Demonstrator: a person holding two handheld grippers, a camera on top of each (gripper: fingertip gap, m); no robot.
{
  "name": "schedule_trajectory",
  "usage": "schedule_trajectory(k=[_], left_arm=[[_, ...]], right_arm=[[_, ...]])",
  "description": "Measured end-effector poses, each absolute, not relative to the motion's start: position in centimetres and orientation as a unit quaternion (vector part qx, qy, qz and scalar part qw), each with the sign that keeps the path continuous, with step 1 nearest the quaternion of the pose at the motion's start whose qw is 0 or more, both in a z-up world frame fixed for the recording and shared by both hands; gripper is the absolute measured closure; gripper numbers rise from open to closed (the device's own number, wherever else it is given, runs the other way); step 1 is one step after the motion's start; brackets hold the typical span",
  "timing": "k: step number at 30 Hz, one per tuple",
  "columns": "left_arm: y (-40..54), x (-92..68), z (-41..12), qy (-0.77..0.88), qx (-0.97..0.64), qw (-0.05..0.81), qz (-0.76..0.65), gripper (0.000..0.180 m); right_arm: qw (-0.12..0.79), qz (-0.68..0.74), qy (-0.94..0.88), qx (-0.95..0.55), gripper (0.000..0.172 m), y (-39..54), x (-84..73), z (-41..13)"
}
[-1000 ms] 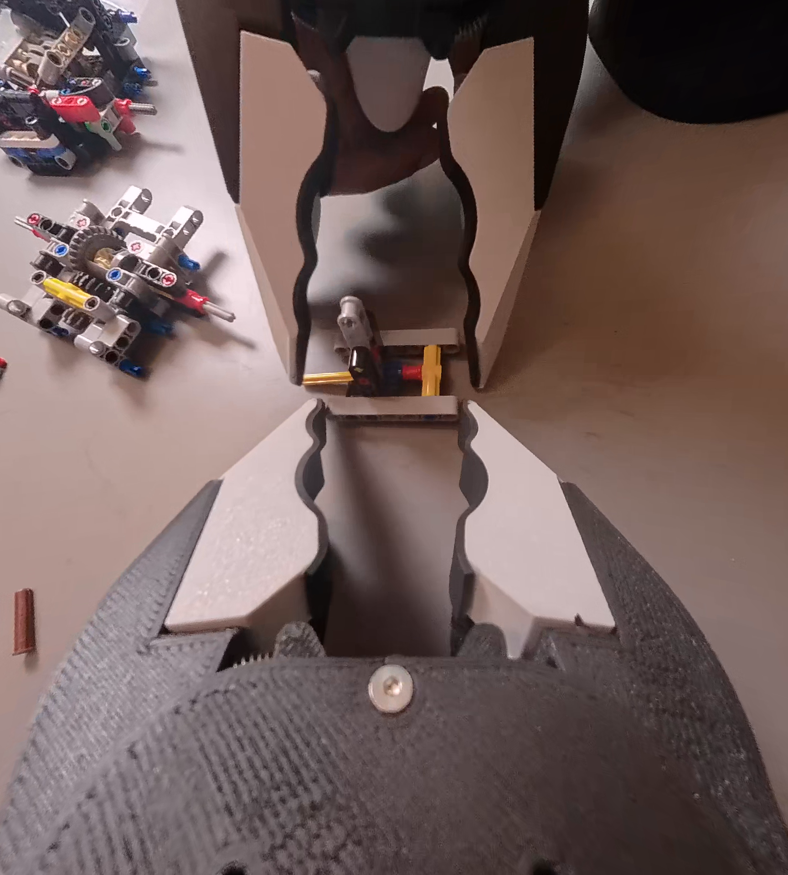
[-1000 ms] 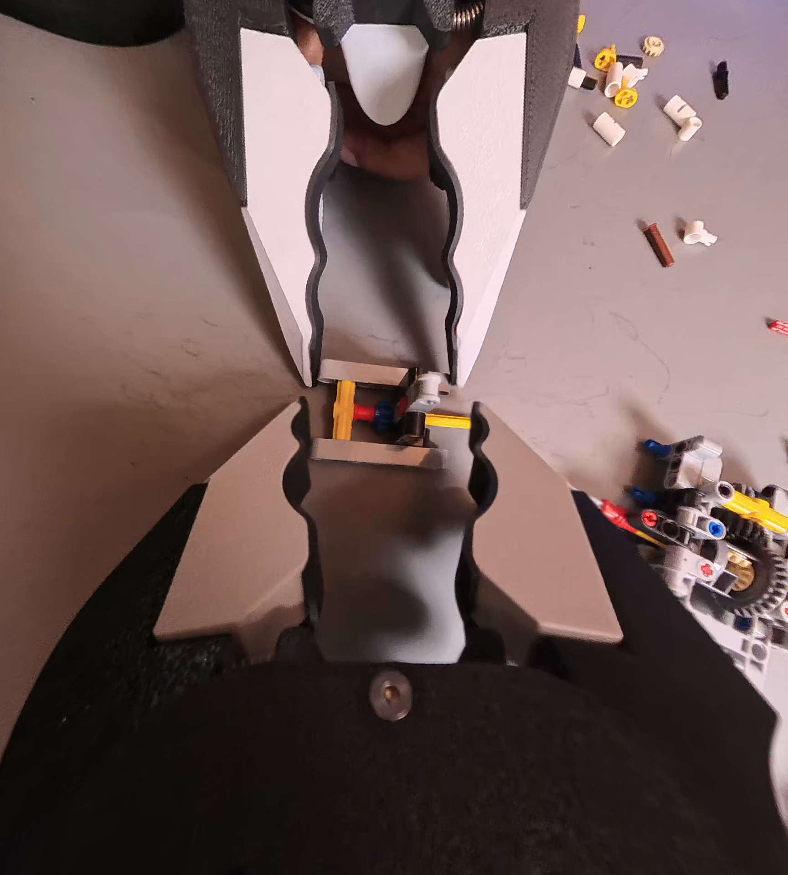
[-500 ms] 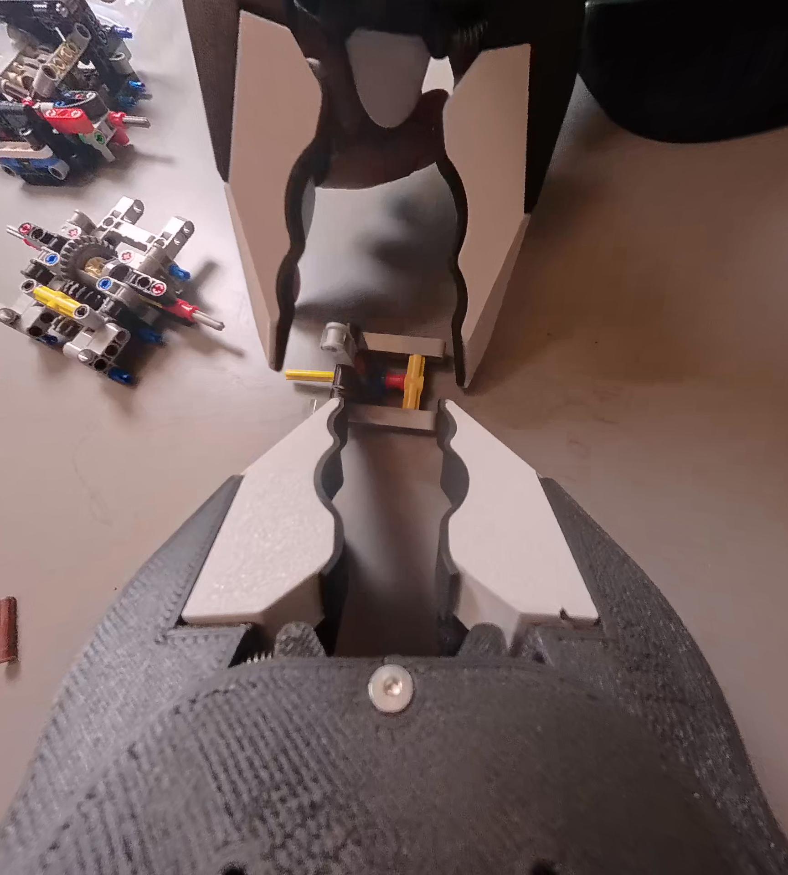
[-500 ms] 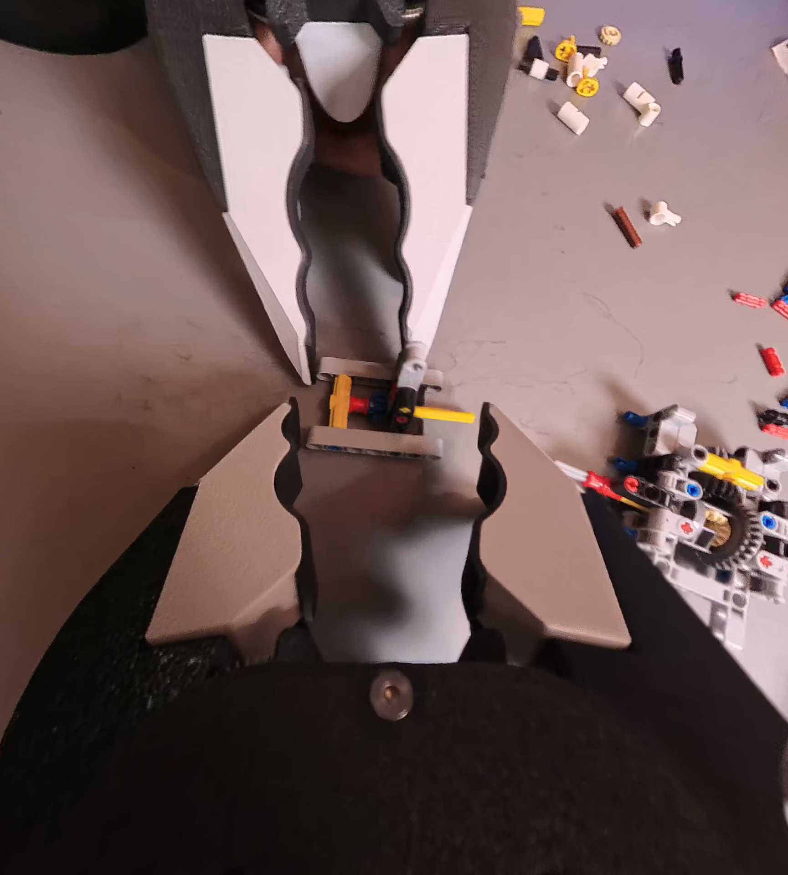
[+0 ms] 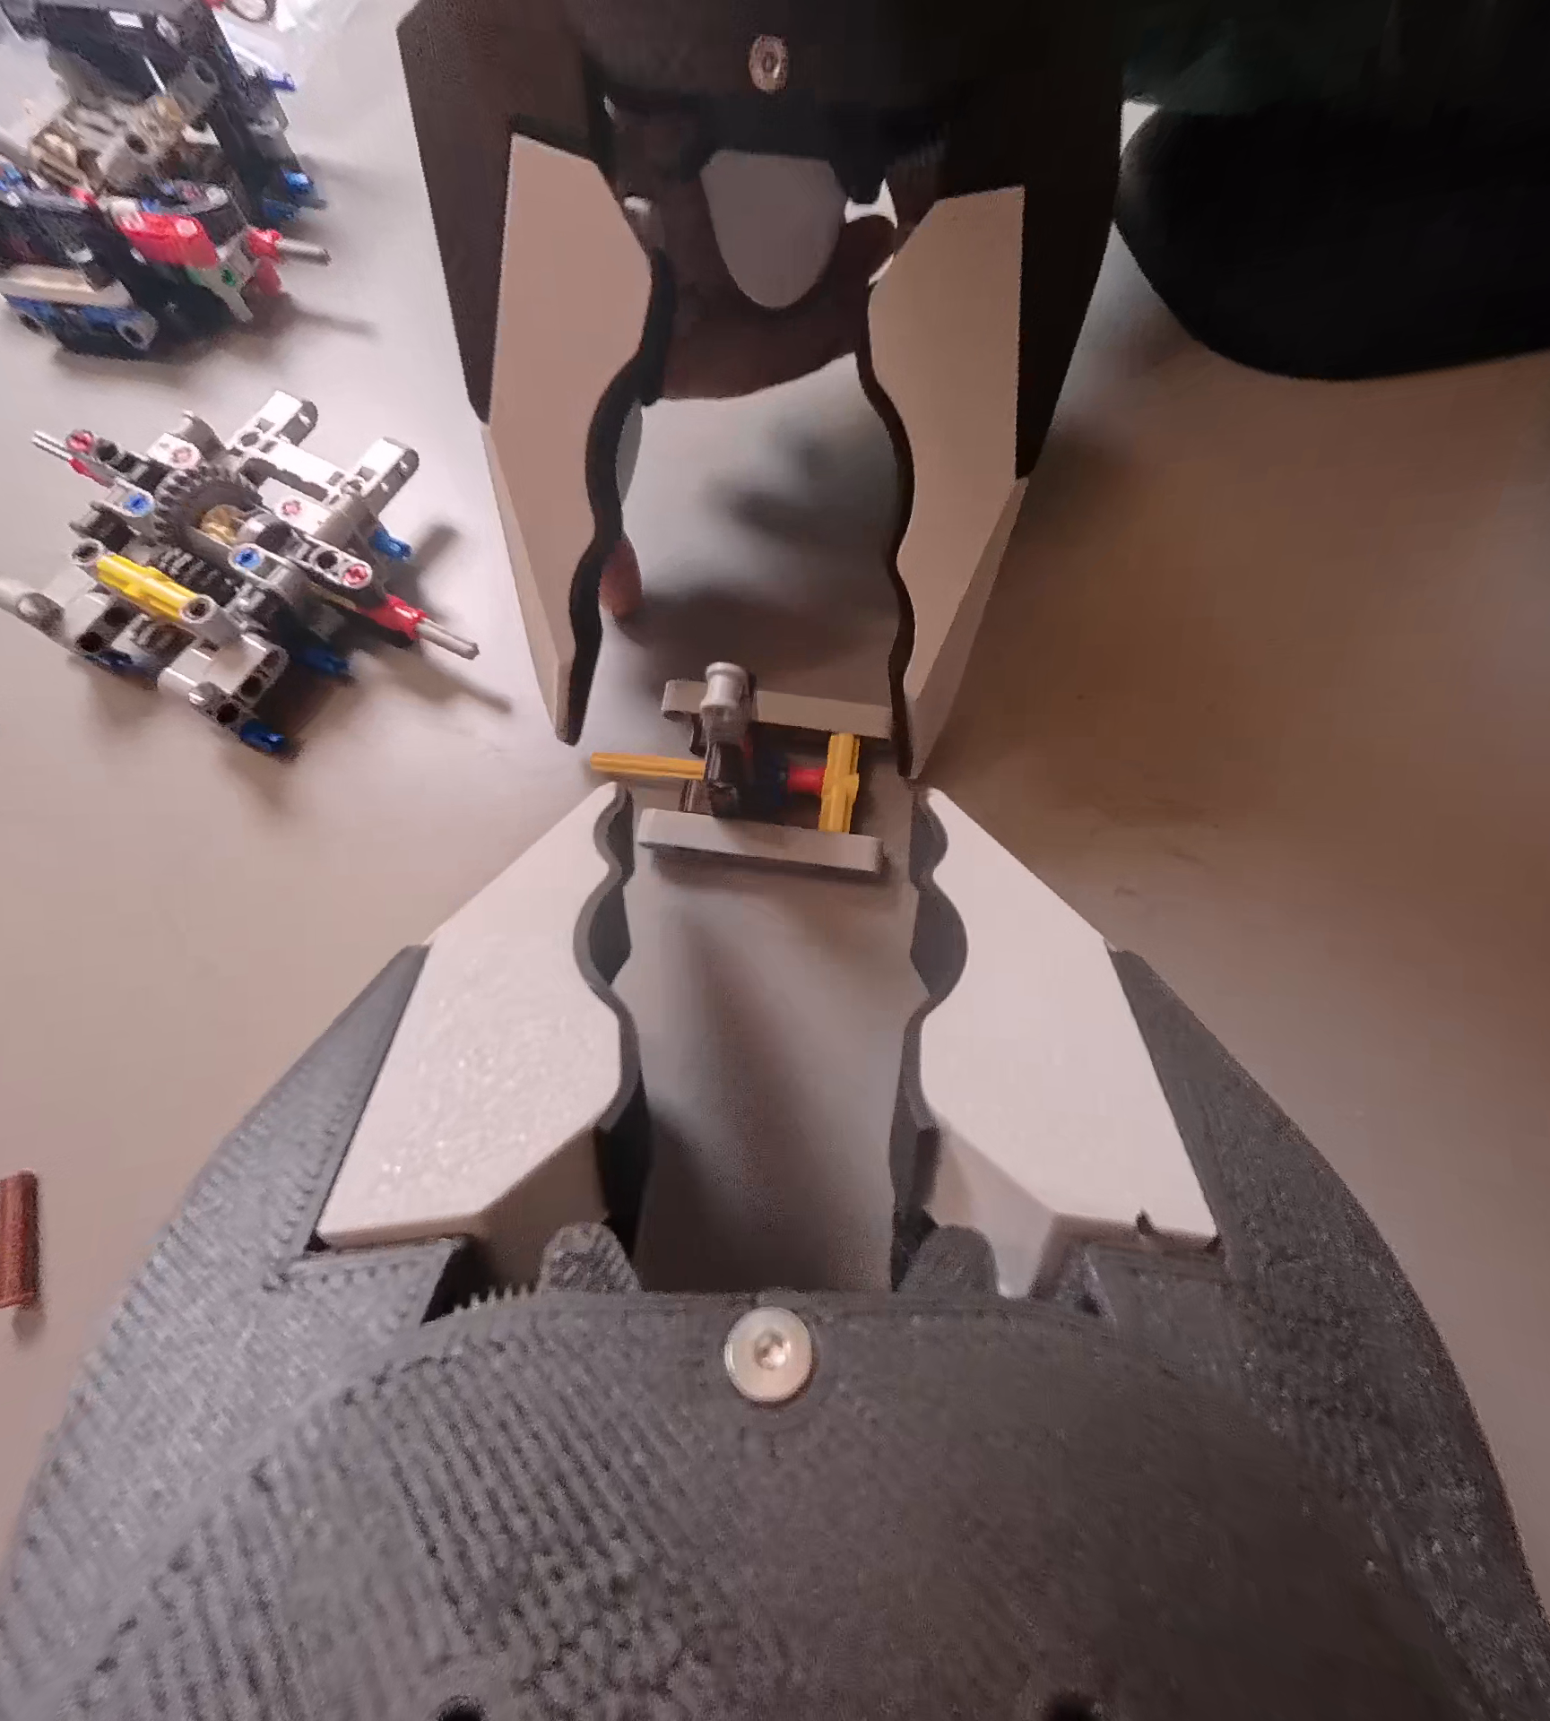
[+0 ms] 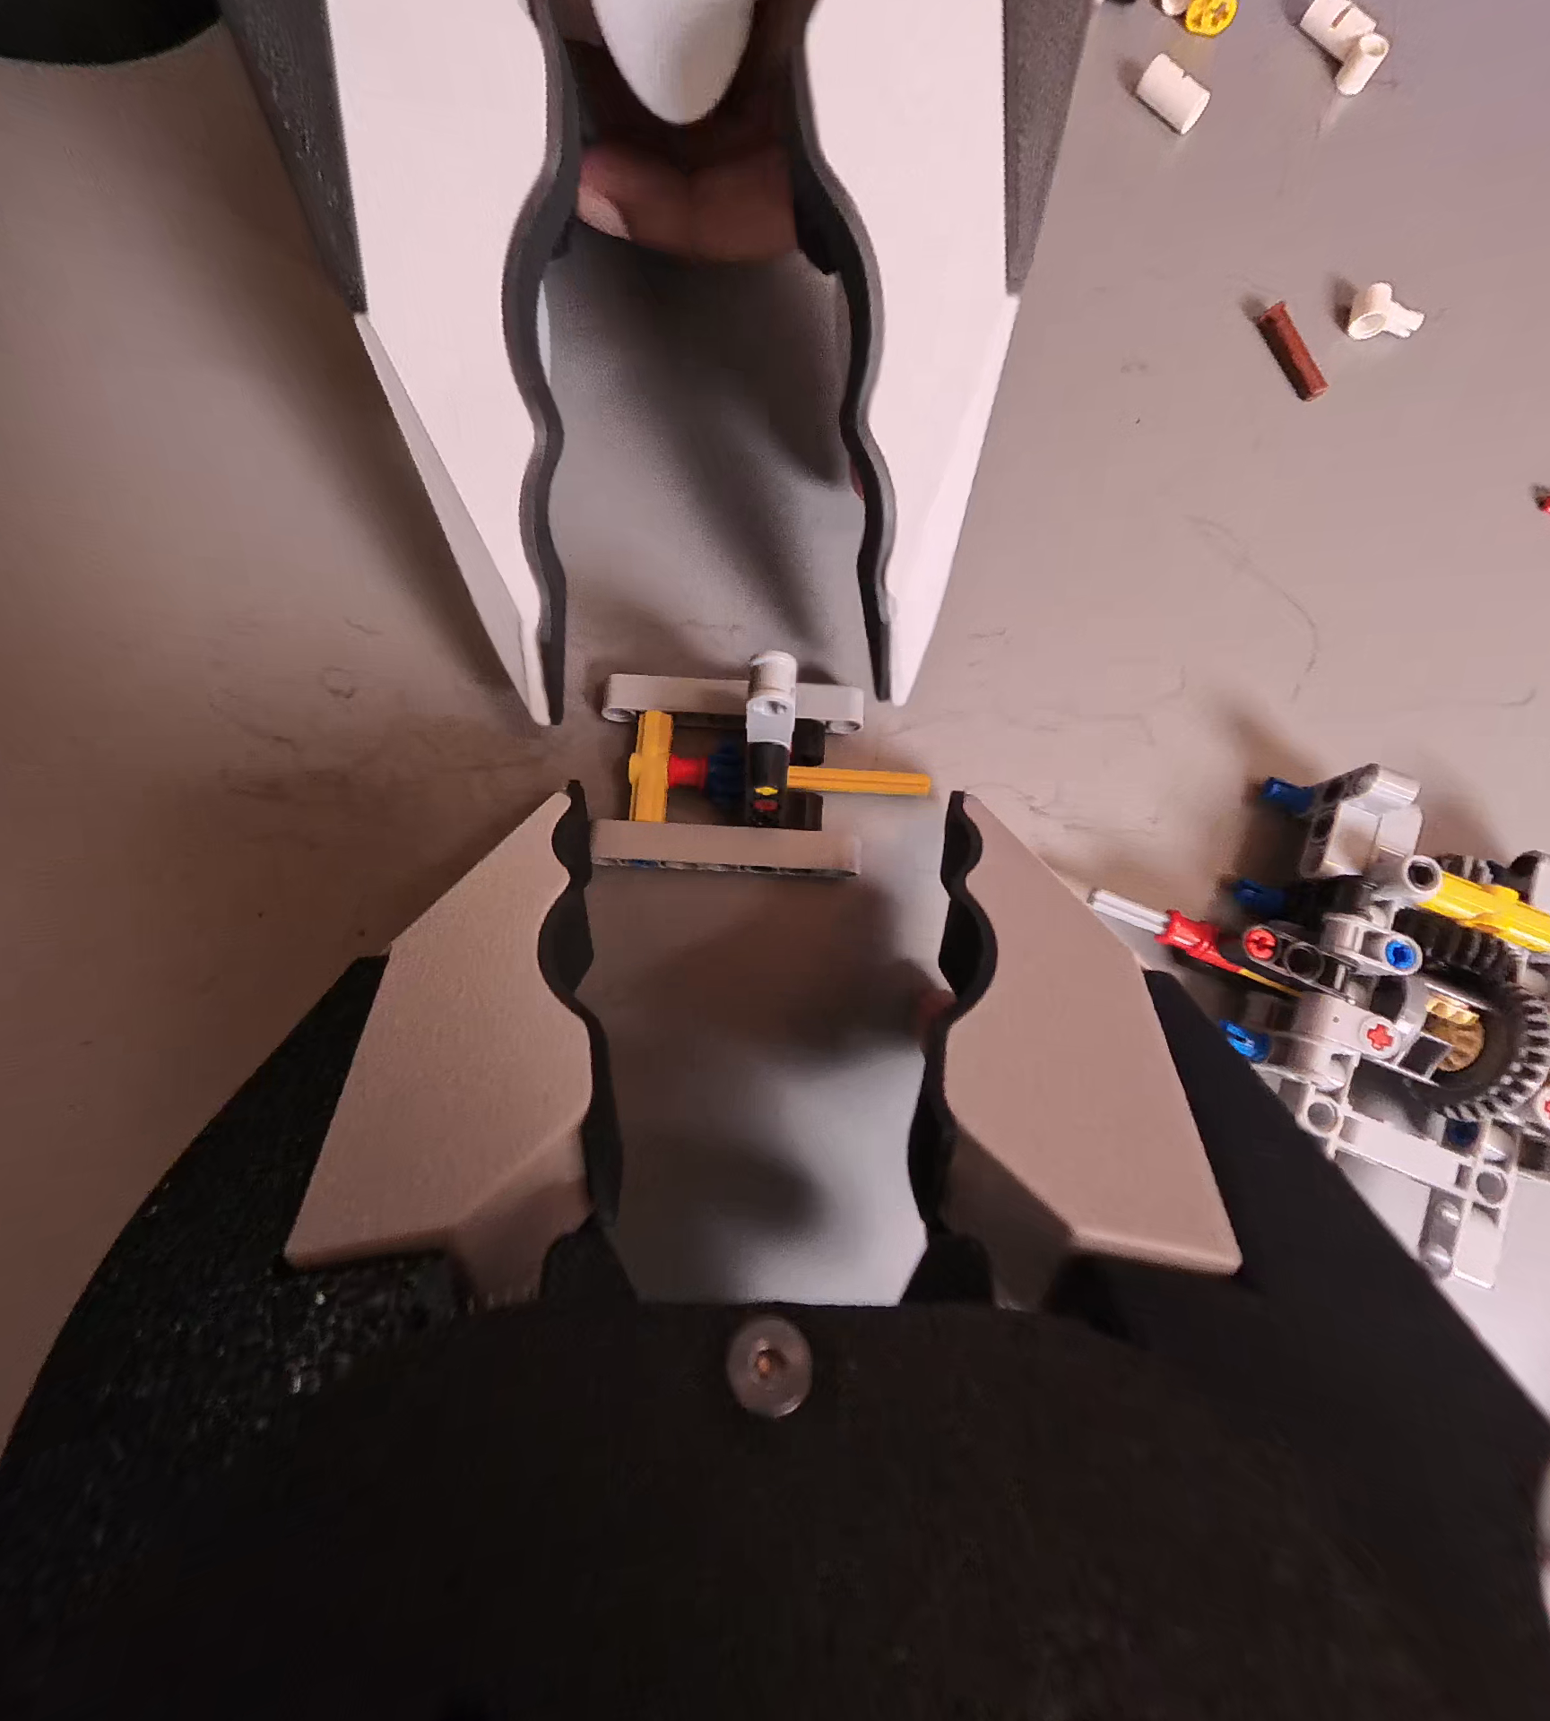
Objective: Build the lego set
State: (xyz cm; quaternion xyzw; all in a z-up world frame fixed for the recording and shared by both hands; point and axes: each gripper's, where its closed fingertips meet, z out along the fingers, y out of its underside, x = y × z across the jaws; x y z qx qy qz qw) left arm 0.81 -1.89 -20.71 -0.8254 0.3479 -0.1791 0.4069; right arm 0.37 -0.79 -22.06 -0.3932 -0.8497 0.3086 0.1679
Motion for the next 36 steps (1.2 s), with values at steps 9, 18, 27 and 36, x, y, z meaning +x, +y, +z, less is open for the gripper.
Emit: schedule_trajectory(k=[9,18,27,36], left_arm=[[-1.69,0.78,-22.03,0.368,-0.835,0.375,-0.161,0.124],[-2.20,1.26,-21.96,0.392,-0.823,0.382,-0.154,0.125],[-2.24,1.45,-22.00,0.388,-0.822,0.384,-0.161,0.125],[-2.43,1.72,-22.01,0.387,-0.824,0.383,-0.158,0.125]], right_arm=[[0.158,0.316,-0.851,-0.389,0.101,-1.28,0.49,-21.94],[0.138,0.312,-0.852,-0.396,0.099,-1.61,1.03,-22.11],[0.136,0.299,-0.854,-0.404,0.100,-1.74,0.97,-22.32],[0.145,0.294,-0.852,-0.408,0.109,-1.63,0.86,-22.32]])
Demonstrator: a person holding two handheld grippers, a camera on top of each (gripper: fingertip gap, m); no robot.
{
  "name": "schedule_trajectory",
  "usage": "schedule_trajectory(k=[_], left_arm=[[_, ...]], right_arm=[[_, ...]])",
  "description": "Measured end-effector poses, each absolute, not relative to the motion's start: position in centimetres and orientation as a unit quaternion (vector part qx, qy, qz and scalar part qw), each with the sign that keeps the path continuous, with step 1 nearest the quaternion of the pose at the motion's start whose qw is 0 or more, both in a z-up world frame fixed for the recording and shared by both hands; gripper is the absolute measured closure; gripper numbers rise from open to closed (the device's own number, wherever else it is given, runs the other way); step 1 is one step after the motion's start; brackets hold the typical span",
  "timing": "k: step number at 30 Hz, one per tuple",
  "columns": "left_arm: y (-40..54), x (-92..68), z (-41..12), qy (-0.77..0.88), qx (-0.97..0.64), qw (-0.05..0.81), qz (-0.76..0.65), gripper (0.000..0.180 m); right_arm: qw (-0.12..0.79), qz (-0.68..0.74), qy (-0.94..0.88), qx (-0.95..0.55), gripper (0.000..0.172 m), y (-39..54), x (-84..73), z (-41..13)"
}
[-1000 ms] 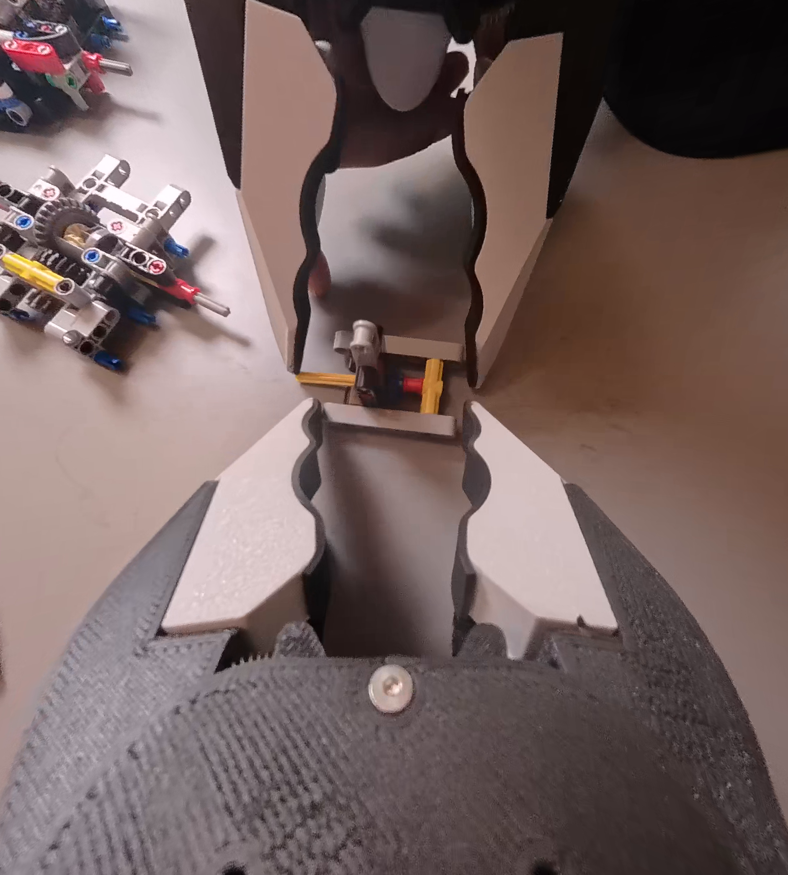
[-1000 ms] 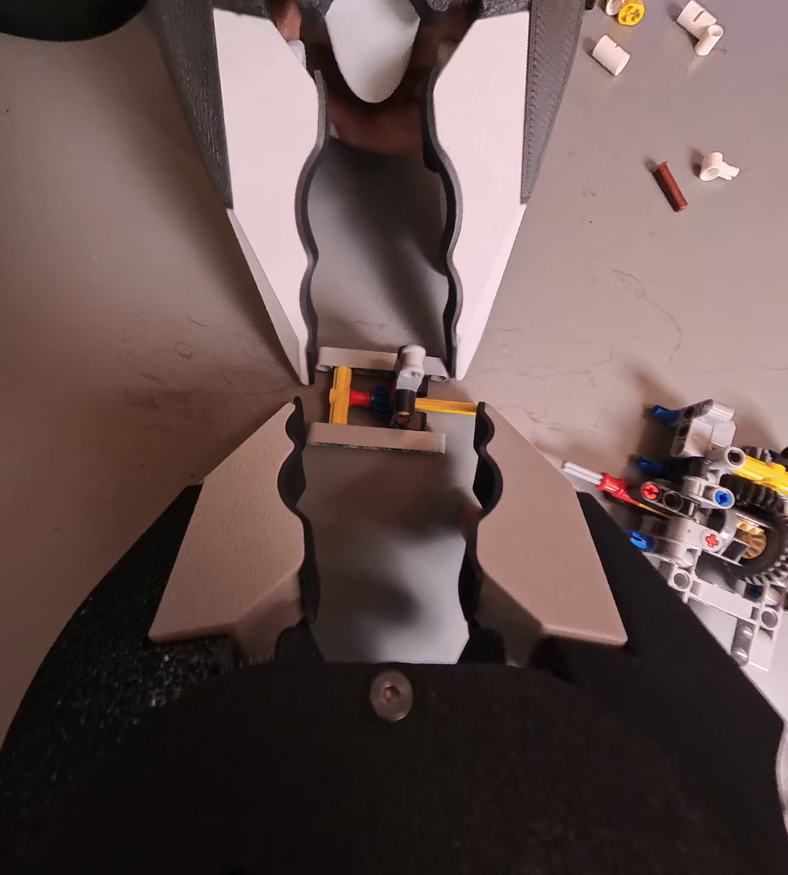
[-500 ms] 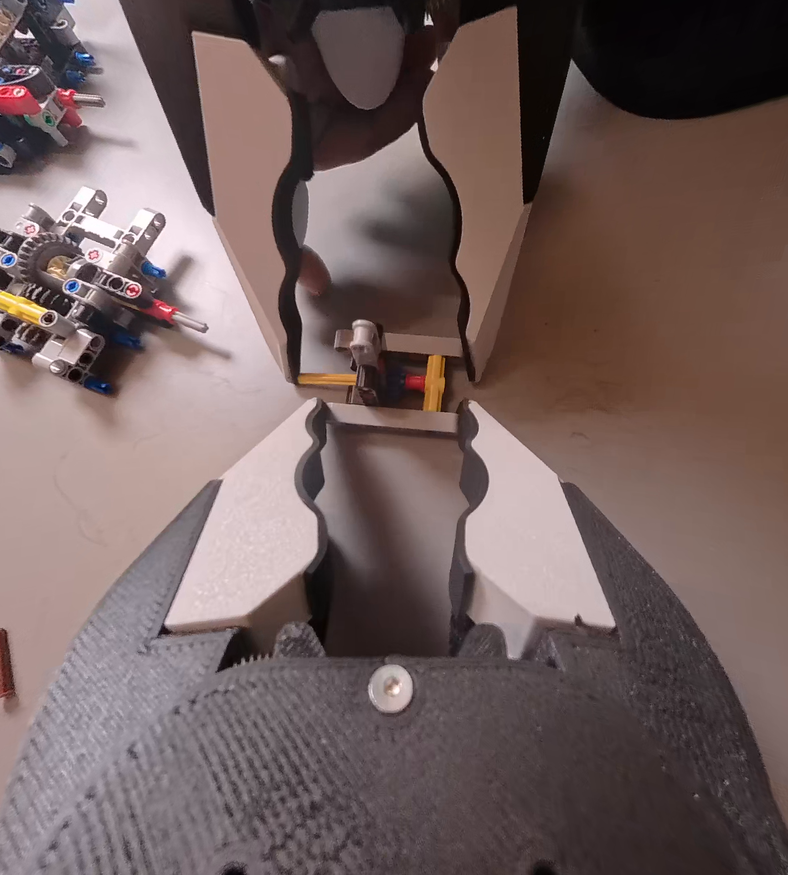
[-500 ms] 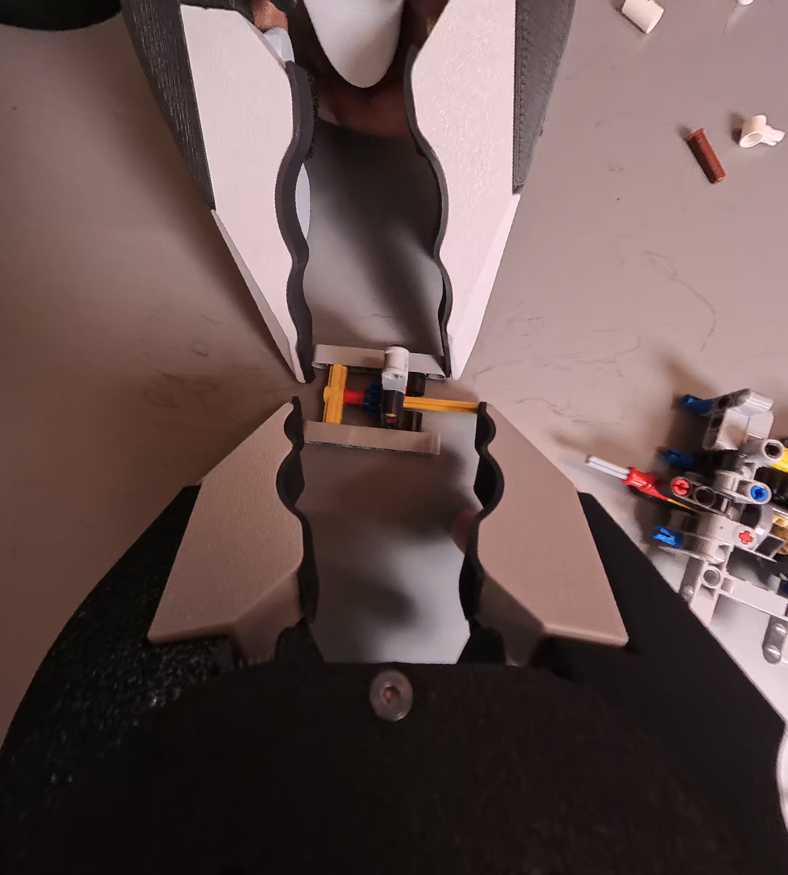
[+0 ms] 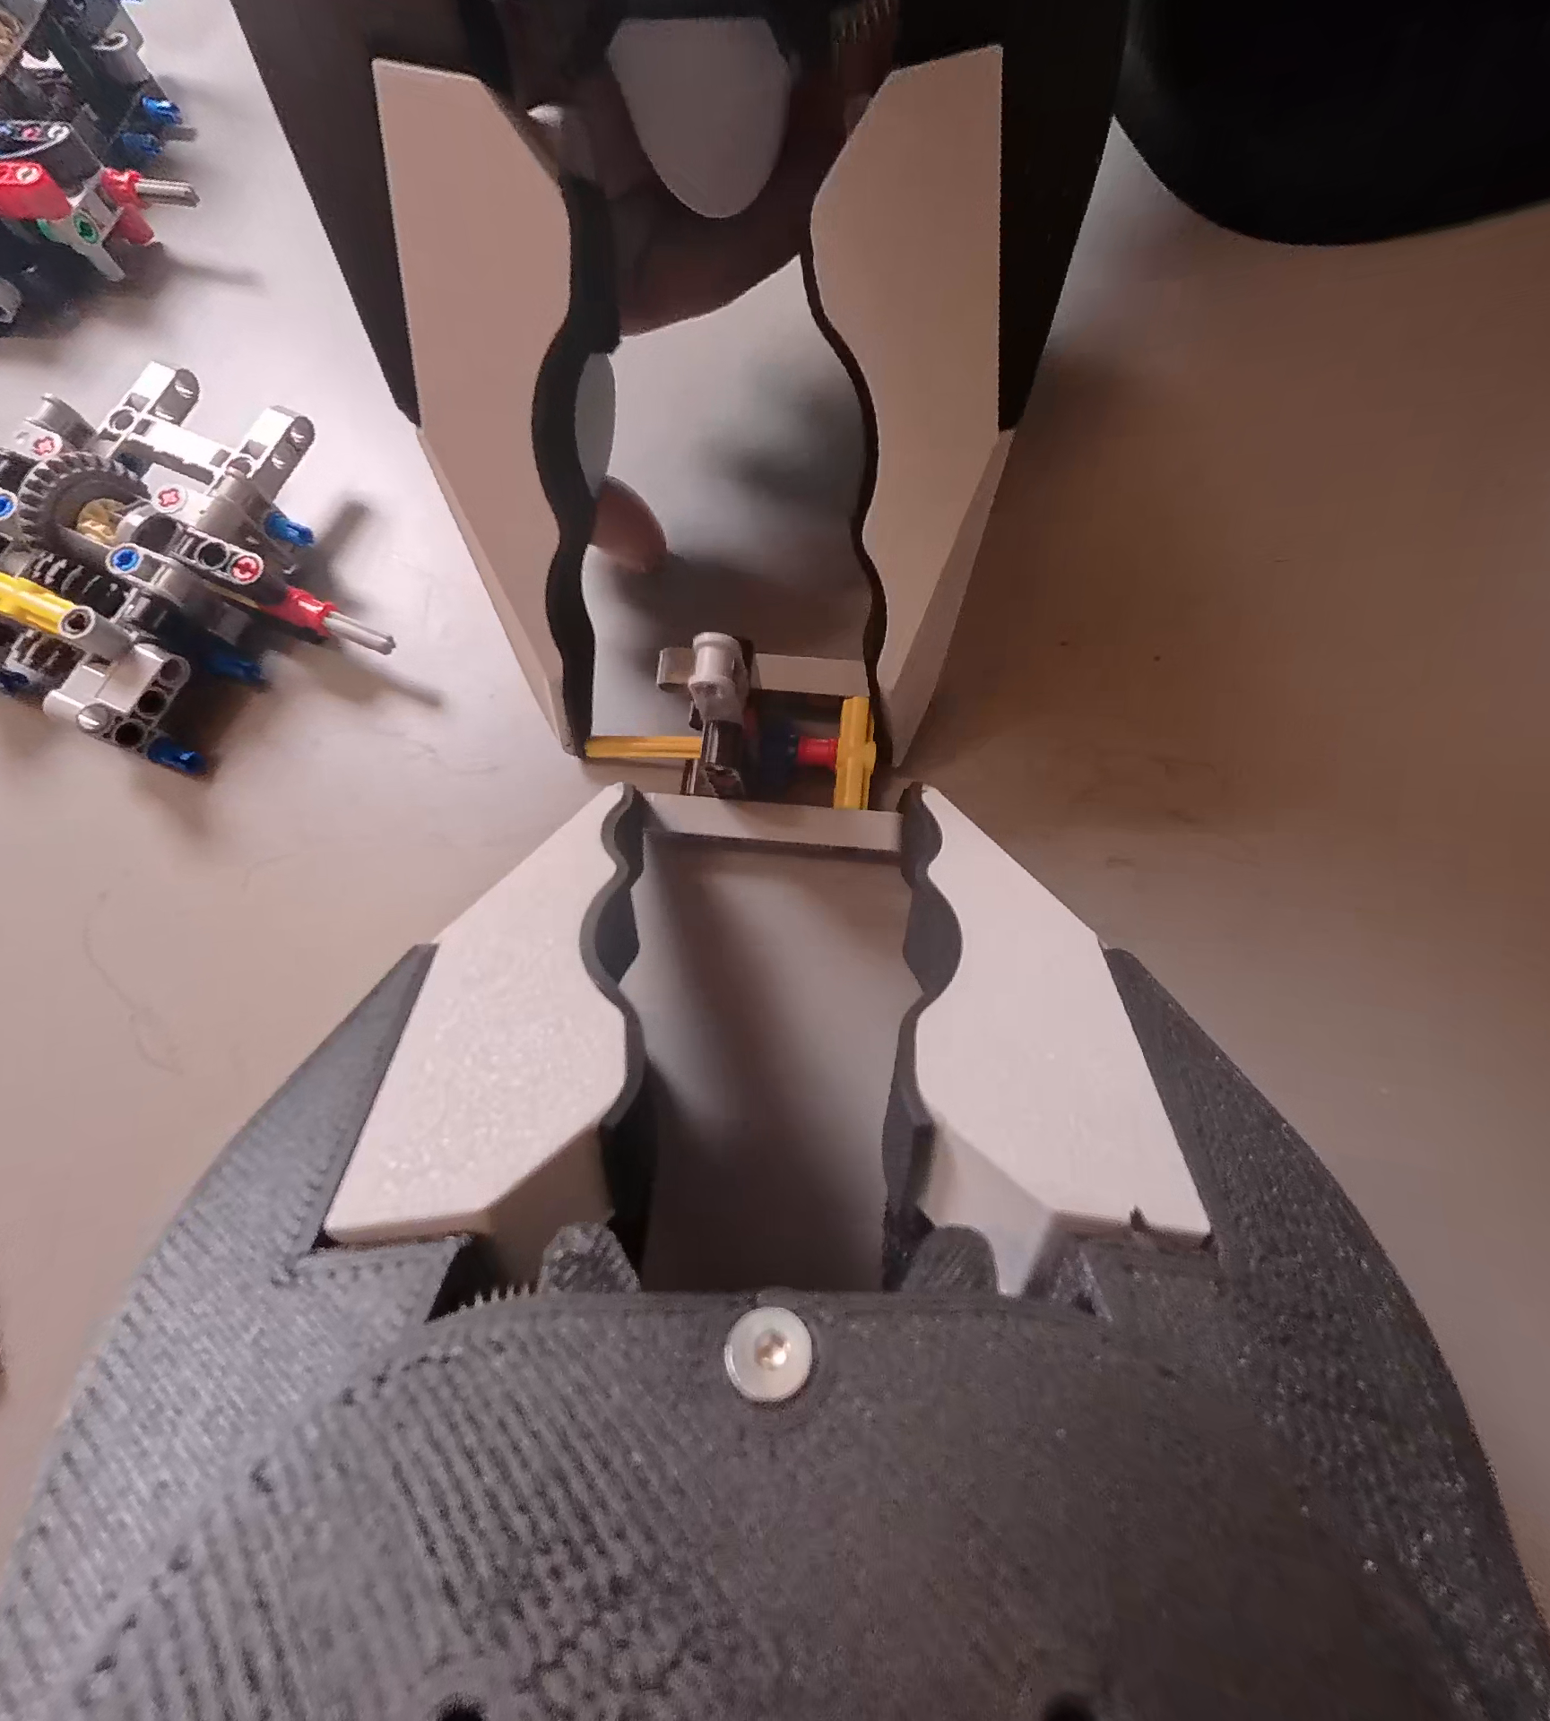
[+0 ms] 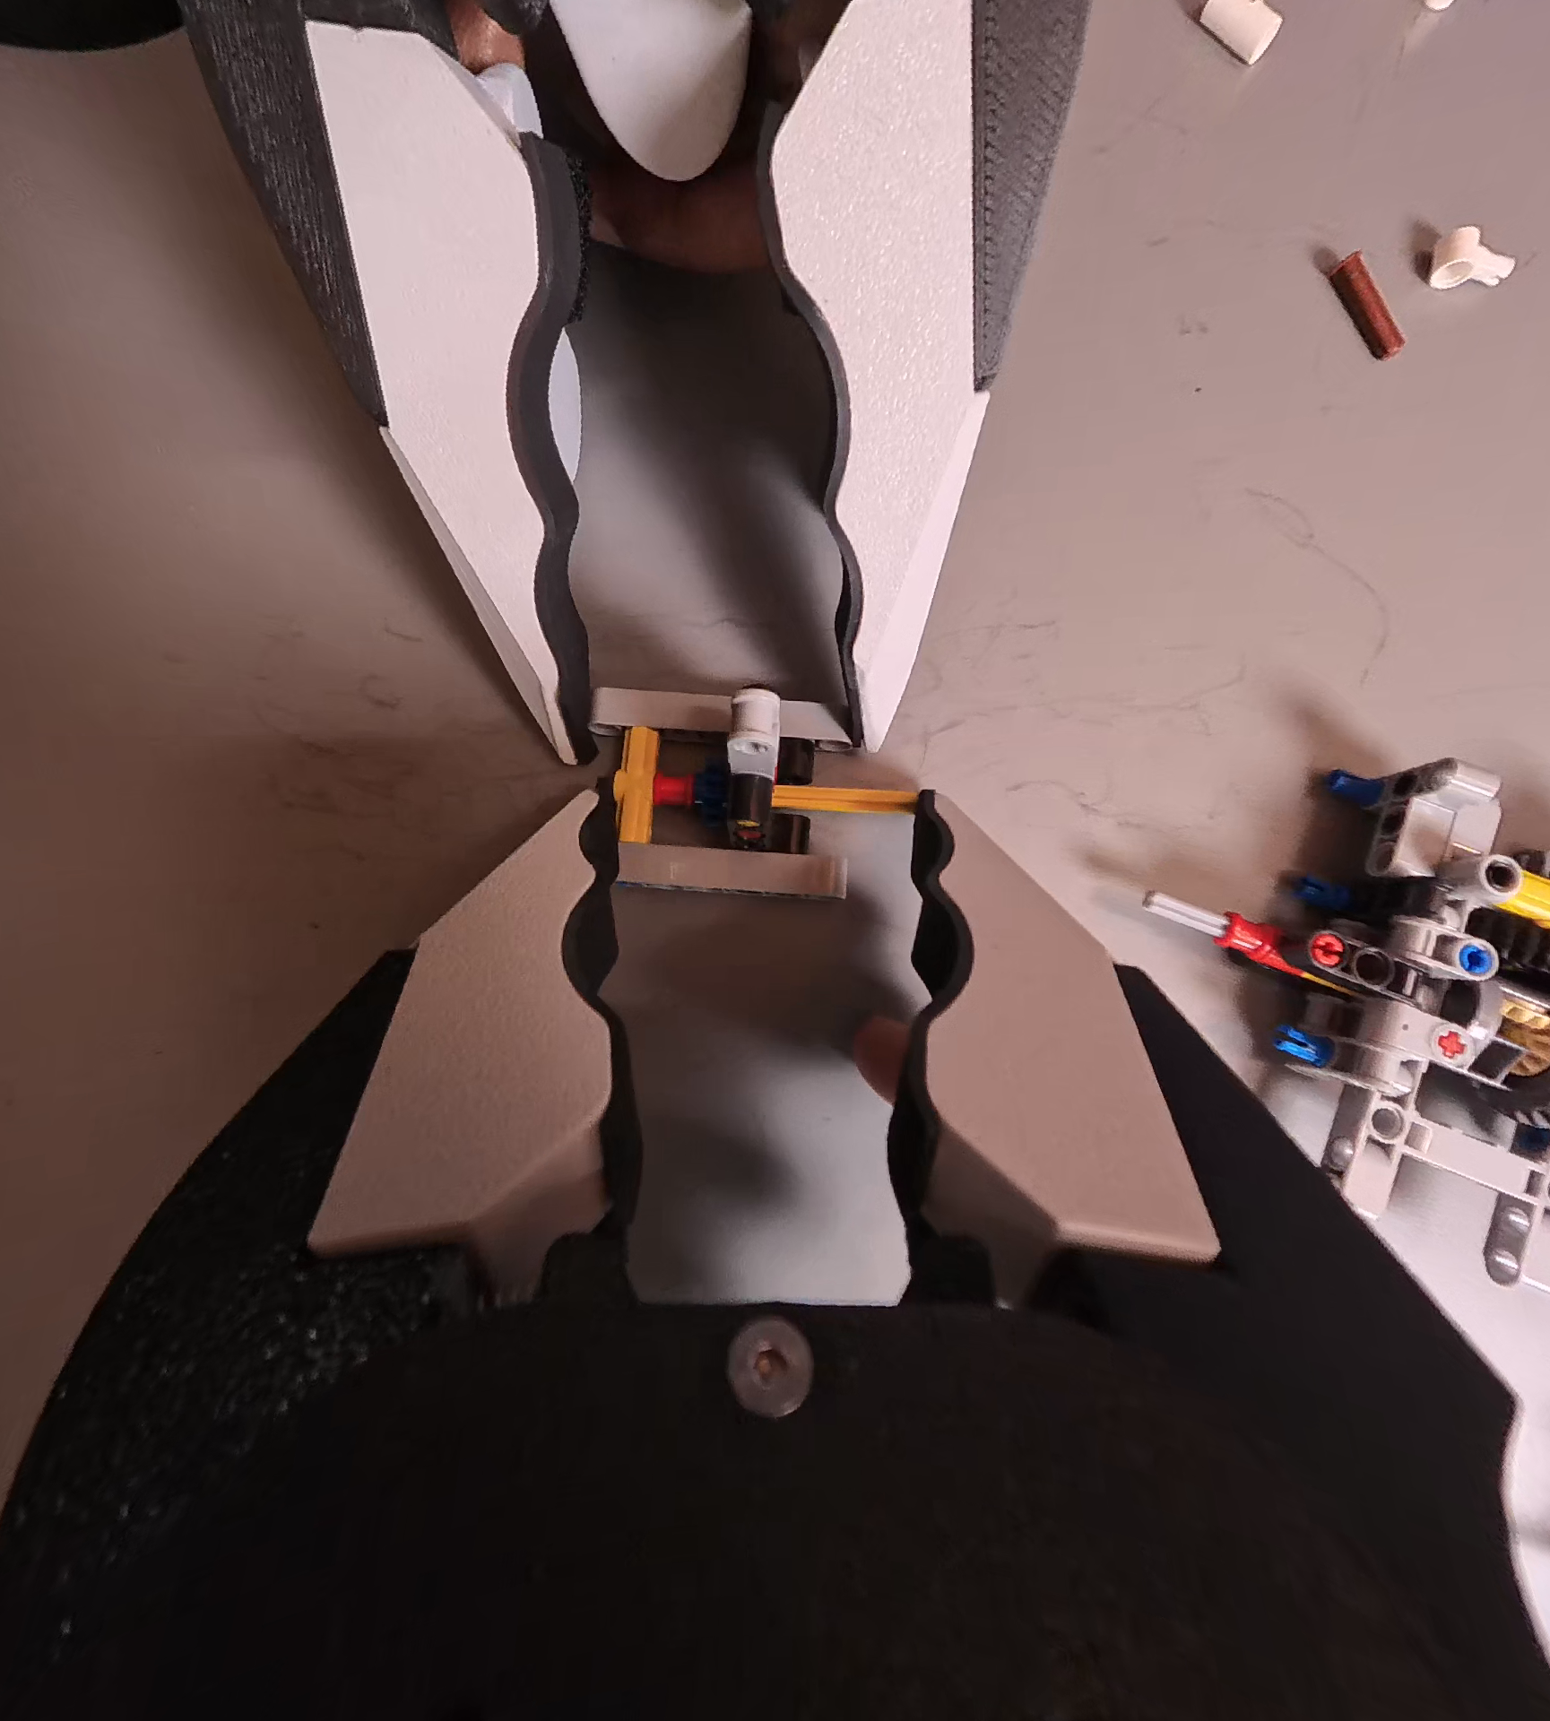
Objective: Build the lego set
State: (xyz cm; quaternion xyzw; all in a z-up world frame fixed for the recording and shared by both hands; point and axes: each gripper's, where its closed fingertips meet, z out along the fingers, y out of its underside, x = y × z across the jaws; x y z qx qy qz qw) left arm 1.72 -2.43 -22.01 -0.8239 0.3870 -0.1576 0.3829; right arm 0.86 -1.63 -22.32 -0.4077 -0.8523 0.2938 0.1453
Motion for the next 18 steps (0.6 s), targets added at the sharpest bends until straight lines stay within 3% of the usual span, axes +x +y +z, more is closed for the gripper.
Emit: schedule_trajectory(k=[18], left_arm=[[-2.41,1.77,-22.10,0.374,-0.831,0.379,-0.160,0.125]], right_arm=[[0.157,0.293,-0.853,-0.403,0.110,-1.66,0.94,-22.35]])
